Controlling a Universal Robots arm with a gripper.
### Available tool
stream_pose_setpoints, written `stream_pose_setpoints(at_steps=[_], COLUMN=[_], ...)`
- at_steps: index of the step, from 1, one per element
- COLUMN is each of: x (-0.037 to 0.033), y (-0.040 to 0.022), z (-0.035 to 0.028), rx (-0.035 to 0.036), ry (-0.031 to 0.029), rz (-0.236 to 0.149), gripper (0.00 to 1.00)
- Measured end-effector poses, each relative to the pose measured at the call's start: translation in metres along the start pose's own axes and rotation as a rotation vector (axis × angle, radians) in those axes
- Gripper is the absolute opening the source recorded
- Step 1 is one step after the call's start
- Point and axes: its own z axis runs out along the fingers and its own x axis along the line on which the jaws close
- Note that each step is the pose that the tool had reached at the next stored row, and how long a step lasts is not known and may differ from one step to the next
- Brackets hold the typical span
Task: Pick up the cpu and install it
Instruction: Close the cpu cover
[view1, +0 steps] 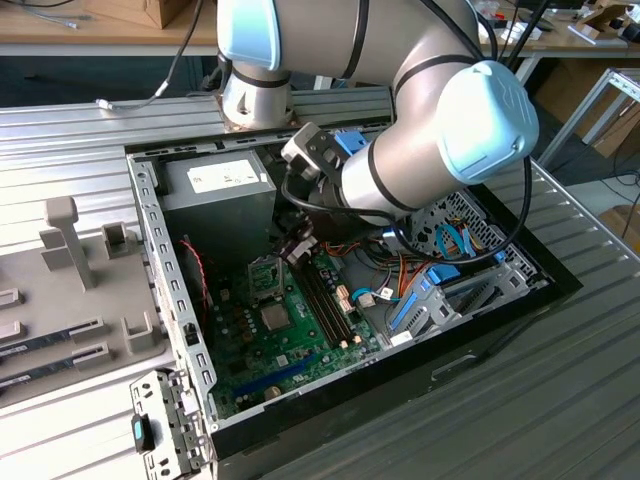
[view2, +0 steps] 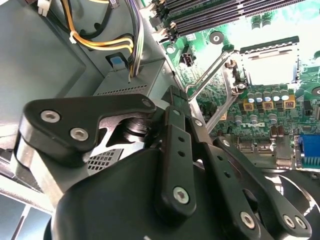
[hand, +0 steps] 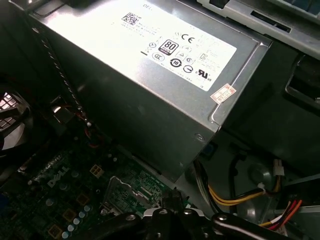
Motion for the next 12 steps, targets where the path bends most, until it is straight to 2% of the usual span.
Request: stream_pose_setpoints(at_steps=[8,12], x=[0.0,0.0004], y=[0.0005,0.0001], z=[-0.0011,-0.0016], rx=[-0.001,-0.0061], ry=[-0.0006,-0.0041], rz=[0.0,-0.002], gripper=[0.11,0.11])
